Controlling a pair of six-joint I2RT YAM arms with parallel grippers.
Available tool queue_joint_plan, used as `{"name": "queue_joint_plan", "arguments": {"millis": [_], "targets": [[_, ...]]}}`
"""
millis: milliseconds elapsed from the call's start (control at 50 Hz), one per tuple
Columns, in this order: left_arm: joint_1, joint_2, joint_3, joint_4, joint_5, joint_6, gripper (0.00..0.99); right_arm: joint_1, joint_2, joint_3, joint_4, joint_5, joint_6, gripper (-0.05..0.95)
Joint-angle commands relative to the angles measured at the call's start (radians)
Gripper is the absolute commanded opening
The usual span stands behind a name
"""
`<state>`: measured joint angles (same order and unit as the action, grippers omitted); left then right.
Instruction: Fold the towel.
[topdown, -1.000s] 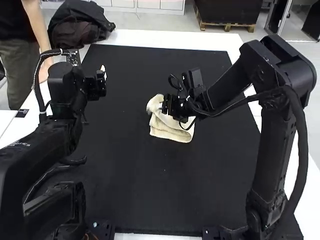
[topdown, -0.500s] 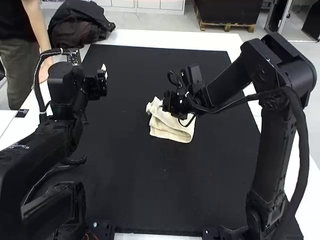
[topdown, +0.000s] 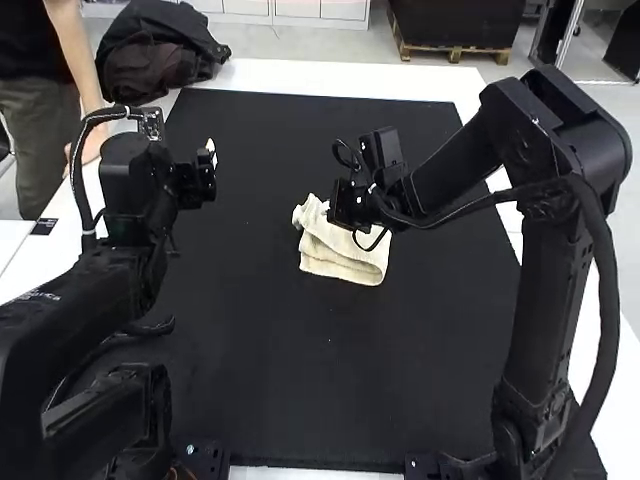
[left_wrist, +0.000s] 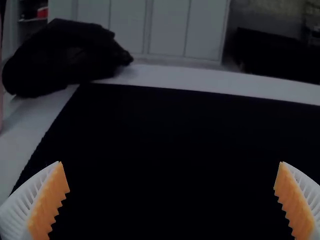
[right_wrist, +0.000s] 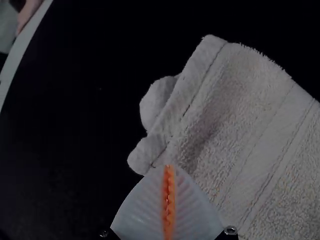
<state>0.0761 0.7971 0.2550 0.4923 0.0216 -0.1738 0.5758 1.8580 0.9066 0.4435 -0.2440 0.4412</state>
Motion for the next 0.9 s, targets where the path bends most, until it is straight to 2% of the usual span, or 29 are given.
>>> {"name": "queue_joint_plan", "arguments": {"millis": [0,880], "targets": [[-0.009,-0.016,0.004,0.009,-0.011,-0.009,0.967,0.007,0.043,0.026,0.012,0.012,-0.004,0.0],[-0.013,-0.018,-0.005,0.0,-0.011,-0.015,0.967,-0.014,0.158,0.11,0.035,0.026,-0.019,0.0]]}}
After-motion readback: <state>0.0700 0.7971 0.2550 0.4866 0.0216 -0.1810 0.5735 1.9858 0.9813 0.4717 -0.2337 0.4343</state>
